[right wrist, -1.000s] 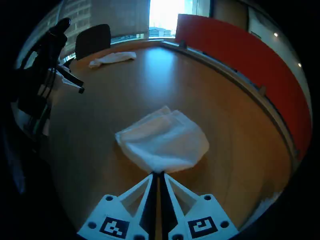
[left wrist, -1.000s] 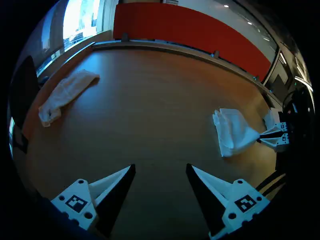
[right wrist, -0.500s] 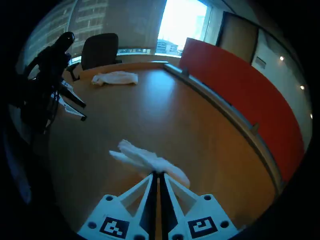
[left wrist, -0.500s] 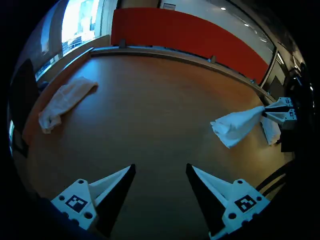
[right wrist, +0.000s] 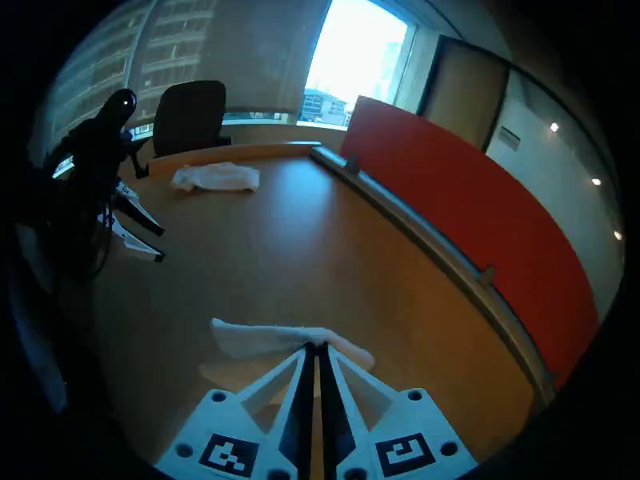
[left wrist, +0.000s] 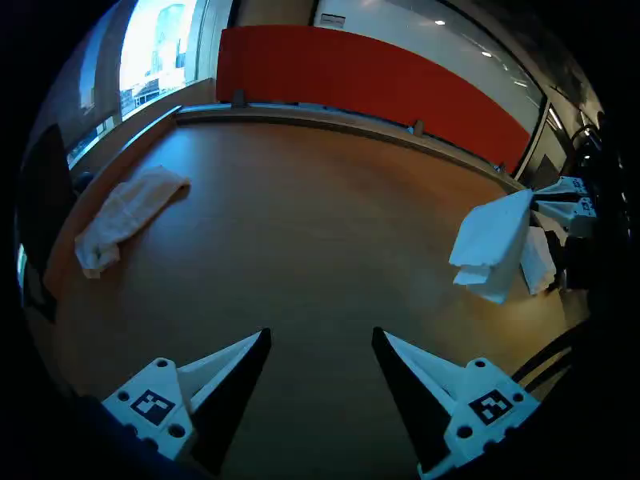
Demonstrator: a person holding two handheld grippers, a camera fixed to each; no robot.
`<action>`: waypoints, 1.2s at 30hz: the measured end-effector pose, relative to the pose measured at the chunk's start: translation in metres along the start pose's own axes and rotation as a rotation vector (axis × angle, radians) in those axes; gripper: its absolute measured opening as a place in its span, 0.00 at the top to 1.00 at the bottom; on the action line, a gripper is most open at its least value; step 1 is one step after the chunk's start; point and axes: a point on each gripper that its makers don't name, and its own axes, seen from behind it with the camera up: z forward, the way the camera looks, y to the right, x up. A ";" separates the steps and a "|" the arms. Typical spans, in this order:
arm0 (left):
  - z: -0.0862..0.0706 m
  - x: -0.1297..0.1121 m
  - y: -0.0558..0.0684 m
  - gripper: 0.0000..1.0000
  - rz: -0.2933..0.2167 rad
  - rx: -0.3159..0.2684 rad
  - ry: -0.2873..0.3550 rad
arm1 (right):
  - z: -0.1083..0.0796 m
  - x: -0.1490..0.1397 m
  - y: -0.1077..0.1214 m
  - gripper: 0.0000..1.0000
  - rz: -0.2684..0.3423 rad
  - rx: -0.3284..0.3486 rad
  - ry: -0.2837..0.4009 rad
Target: Fold towel
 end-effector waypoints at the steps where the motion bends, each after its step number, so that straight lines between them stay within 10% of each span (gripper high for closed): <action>1: 0.000 0.000 0.001 0.06 0.001 -0.001 -0.001 | -0.002 0.000 0.003 0.93 0.004 -0.004 0.001; 36: -0.001 0.007 -0.002 0.06 0.009 0.018 -0.005 | -0.081 -0.071 0.174 0.91 0.142 -0.212 -0.086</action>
